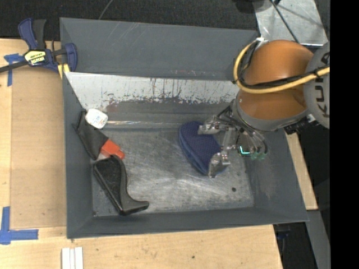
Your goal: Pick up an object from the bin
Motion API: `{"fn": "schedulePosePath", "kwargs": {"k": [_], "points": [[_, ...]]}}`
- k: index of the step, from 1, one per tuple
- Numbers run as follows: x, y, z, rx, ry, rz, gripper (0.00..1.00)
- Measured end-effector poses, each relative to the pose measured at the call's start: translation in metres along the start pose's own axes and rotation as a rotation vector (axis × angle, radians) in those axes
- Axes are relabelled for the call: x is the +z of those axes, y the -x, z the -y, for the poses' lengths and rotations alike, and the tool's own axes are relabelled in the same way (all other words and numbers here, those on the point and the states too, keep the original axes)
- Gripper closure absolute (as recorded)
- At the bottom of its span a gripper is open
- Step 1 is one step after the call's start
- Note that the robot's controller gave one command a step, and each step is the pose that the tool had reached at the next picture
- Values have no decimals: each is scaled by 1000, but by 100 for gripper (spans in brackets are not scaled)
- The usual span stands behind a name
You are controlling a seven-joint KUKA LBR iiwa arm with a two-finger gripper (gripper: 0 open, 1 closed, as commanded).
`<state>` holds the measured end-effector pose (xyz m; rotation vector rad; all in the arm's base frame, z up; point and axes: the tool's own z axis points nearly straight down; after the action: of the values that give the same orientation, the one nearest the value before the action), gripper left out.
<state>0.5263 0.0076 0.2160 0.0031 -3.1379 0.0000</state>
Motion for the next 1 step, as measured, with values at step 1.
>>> {"fn": "schedulePosePath", "kwargs": {"k": [1], "points": [[82, 11, 36, 91, -1, -1, 0]]}}
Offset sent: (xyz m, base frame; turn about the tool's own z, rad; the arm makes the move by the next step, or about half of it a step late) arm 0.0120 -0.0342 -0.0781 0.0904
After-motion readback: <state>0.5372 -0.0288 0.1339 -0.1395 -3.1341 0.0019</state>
